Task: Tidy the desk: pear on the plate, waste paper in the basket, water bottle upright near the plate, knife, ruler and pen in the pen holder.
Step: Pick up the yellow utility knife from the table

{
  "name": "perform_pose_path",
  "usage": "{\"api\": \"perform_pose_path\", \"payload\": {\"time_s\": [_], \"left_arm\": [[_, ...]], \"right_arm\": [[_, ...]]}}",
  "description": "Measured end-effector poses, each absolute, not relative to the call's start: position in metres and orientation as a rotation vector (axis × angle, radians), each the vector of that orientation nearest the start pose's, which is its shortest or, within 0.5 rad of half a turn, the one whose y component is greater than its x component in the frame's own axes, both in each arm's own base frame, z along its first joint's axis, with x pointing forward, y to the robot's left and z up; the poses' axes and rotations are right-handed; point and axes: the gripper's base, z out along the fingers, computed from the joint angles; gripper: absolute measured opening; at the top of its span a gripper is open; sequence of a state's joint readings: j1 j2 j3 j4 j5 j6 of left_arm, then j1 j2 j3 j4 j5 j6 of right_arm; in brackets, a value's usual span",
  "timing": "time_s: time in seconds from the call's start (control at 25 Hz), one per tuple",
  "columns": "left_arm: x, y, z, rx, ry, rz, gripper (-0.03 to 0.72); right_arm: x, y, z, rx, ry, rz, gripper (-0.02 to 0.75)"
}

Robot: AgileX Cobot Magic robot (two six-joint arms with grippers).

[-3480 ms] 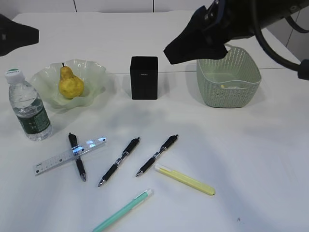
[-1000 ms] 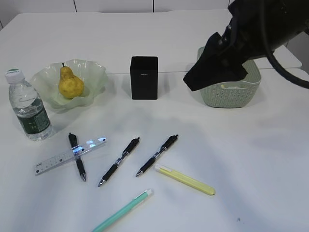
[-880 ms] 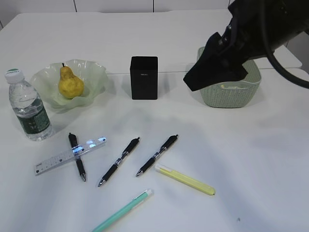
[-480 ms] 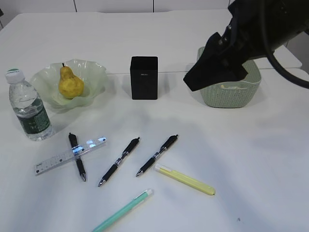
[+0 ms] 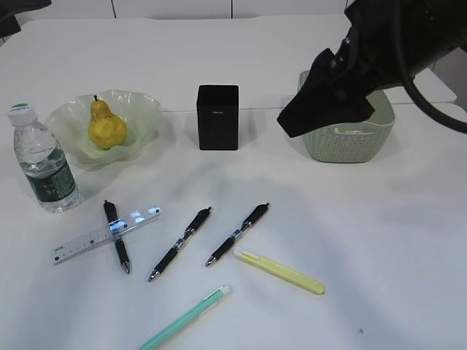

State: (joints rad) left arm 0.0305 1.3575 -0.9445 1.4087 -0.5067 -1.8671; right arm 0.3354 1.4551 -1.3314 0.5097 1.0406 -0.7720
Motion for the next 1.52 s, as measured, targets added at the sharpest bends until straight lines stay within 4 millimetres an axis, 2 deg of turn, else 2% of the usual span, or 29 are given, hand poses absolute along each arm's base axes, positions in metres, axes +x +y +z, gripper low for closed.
{"api": "perform_pose_path", "payload": {"time_s": [0.24, 0.72, 1.0, 1.52], "left_arm": [[0.305, -0.035, 0.323, -0.037, 1.858, -0.723, 0.52], [0.314, -0.035, 0.306, -0.03, 1.906, -0.71, 0.52], [0.313, -0.035, 0.29, 0.082, 2.005, -0.635, 0.519], [0.318, -0.028, 0.284, 0.031, 2.022, -0.552, 0.518]], "right_arm": [[0.271, 0.135, 0.351, -1.16, 2.236, 0.495, 0.594], [0.27, 0.135, 0.35, -1.155, 2.25, 0.505, 0.594], [0.27, 0.135, 0.35, -1.156, 2.251, 0.506, 0.594], [0.268, 0.135, 0.349, -1.147, 2.283, 0.527, 0.594]]}}
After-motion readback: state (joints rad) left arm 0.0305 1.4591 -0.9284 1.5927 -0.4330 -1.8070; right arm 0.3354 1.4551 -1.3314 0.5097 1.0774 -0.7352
